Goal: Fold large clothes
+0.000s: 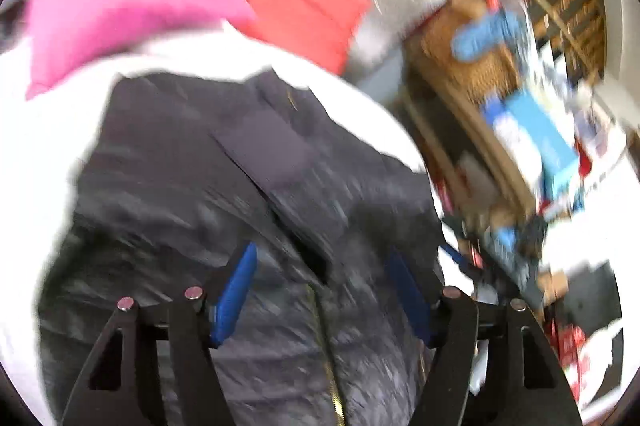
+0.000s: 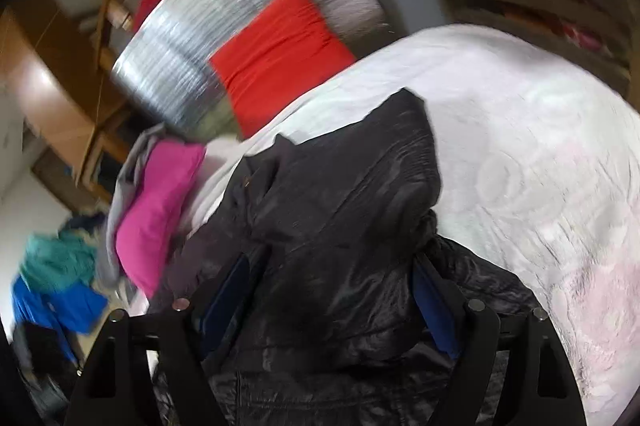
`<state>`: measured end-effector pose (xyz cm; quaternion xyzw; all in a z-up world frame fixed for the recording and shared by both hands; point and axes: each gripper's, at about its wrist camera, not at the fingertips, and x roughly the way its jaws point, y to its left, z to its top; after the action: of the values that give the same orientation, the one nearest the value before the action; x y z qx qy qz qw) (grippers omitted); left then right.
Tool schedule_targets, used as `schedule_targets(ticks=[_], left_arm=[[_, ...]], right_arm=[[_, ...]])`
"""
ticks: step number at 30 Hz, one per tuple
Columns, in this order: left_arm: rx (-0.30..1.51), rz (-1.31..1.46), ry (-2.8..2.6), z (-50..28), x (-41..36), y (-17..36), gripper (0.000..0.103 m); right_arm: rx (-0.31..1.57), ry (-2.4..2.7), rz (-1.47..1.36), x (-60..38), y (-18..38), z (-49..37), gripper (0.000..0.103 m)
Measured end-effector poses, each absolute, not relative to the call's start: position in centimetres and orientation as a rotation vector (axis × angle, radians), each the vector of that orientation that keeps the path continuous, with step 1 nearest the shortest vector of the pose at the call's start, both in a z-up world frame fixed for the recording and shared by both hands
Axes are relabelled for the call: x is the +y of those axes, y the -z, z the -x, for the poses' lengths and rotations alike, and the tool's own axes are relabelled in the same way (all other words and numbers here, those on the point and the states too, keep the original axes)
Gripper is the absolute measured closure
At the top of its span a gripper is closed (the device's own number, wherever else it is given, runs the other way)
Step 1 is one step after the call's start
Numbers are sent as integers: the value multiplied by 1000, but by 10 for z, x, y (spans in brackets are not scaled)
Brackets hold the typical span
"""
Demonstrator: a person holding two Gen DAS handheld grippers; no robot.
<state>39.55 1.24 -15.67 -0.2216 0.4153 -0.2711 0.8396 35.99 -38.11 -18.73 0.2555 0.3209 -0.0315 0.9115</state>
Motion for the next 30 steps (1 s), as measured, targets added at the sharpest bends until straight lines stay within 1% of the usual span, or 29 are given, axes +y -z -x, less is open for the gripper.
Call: schedule_targets(ticks=[4,6,7,9,10,11,12,14,17,19,21,23,25,26,27,29,30], left_arm=[[831,534,322,-419,61,182,34],[891,548,245,-438,73,201,35],[905,534,228,-445,76,205,35],[969,403,193,-458,59,217,35],[1051,300,195,-465,48,232,35],[1086,255,198,-469,41,238,35],[1081,248,194,-469,41,238,35],[1088,315,200,-470,52,231,35],[1096,448,227,-477,70,226,35],[1110,506,235,-477,82,228,35],[1110,508,242,-476,84,224,35],[1115,487,240,-475,83,224,35],[1139,474,221,-473,86,227,35],[1151,475,219,-463,83,237,35],[1157,480,222,-463,83,240,35],[1158,472,222,-464,76,244,35],[1156,462,225,-463,74,243,35]], right_arm=[[657,53,-359,-344,169,-360,19],[667,81,-276,-329,163,-365,19],[669,118,-186,-317,159,-368,19],[636,214,-38,-300,150,-371,19],[608,289,22,-294,145,-371,19],[569,333,49,-290,137,-370,19],[552,307,25,-288,132,-370,19],[582,144,-107,-283,128,-379,19],[737,-35,-174,-256,145,-412,19],[804,-89,-126,-231,163,-432,19],[870,-139,-58,-207,184,-446,19],[917,-158,3,-190,200,-453,19],[912,-103,105,-180,216,-459,19],[906,-73,141,-179,221,-459,20],[905,-39,167,-180,225,-463,23],[899,-43,82,-196,223,-467,54],[887,-36,25,-207,219,-468,59]])
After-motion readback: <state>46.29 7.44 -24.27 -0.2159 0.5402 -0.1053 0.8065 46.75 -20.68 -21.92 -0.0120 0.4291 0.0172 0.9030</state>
